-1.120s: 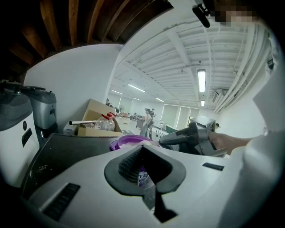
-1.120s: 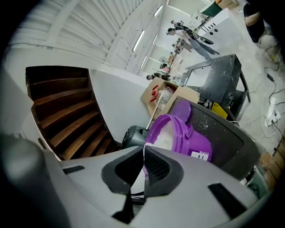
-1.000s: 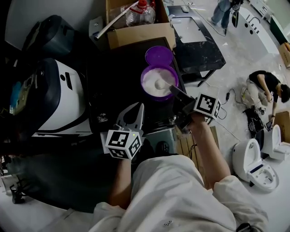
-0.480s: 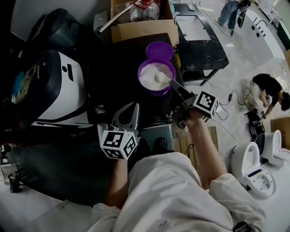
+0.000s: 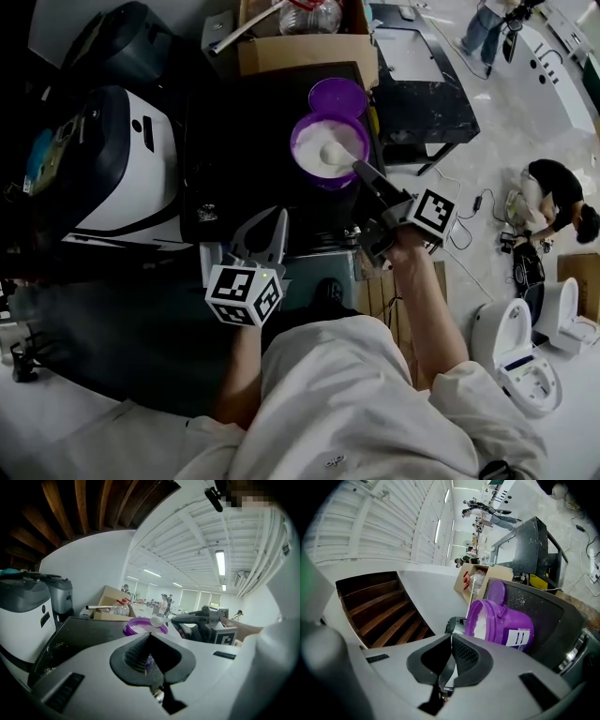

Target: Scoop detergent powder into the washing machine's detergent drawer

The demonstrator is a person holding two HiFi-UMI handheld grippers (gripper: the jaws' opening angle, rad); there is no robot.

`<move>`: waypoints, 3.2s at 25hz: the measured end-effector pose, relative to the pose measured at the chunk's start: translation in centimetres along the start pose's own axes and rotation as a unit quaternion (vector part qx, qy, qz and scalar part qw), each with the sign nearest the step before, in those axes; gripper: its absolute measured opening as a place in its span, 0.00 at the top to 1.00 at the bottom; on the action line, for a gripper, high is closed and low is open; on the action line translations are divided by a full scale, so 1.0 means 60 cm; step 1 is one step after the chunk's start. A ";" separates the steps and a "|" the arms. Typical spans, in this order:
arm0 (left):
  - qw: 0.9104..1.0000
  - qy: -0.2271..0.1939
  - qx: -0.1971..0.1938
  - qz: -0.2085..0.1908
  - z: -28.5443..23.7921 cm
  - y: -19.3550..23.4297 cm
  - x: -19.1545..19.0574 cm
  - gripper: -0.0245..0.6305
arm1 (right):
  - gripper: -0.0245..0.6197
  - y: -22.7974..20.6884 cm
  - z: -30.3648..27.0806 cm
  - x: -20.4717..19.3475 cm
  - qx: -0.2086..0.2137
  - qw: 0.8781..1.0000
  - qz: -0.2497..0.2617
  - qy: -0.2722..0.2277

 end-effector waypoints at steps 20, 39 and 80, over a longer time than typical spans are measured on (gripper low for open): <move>1.000 -0.004 -0.010 0.007 0.126 0.044 -0.021 0.94 | 0.95 0.041 0.008 -0.185 0.042 0.997 -0.038 0.052; 0.999 -0.003 -0.045 0.012 0.260 0.082 -0.052 0.94 | 0.95 0.053 0.027 -0.368 0.036 0.996 -0.056 0.050; 0.995 0.036 -0.075 0.051 0.415 0.154 -0.168 0.94 | 0.95 -0.078 -0.021 -0.559 -0.086 0.992 0.067 0.066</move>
Point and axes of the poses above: the fingertips, and each gripper's own axes: z backward along the fingers, y to its left, x out of its top, the point moved 1 cm from there along z, backward along the fingers, and after that the axes turned 14 degrees about -x, right-handed, at the moved point
